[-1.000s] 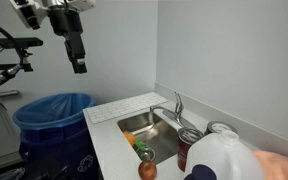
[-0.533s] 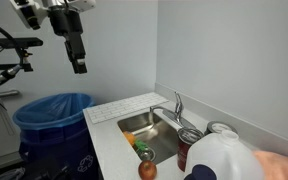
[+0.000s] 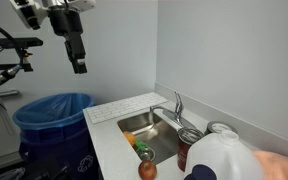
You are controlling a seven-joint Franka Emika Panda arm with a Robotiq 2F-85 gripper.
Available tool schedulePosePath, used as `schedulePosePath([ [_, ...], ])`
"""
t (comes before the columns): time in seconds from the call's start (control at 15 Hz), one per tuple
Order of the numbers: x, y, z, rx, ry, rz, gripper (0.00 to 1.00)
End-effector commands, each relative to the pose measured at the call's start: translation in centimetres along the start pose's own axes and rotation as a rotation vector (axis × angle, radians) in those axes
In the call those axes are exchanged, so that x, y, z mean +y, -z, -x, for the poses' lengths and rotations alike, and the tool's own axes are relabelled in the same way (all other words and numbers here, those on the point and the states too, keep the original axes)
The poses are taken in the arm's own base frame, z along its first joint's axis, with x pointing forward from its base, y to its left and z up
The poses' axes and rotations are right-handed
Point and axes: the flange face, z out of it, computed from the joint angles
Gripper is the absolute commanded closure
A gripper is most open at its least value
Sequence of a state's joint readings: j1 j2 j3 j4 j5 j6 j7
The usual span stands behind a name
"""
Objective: Close the tap
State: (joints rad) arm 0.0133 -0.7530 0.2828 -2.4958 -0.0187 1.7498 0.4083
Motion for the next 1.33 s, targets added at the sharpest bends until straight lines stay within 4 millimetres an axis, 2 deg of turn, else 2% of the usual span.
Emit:
schedulePosePath([
  [0.0,0.0,0.0,0.0,-0.003,-0.002,-0.001,0.0],
  [0.4,-0.1,-0.1,-0.2,0.009,0.007,-0.019,0.0],
  [0.53,-0.1,-0.2,-2.6,0.044,-0.001,-0.013,0.0],
  [0.73,-0.4,0.0,-4.5,0.086,0.016,-0.04,0.0],
  [1.27,-1.4,-0.8,-6.3,0.098,0.046,-0.074,0.0],
])
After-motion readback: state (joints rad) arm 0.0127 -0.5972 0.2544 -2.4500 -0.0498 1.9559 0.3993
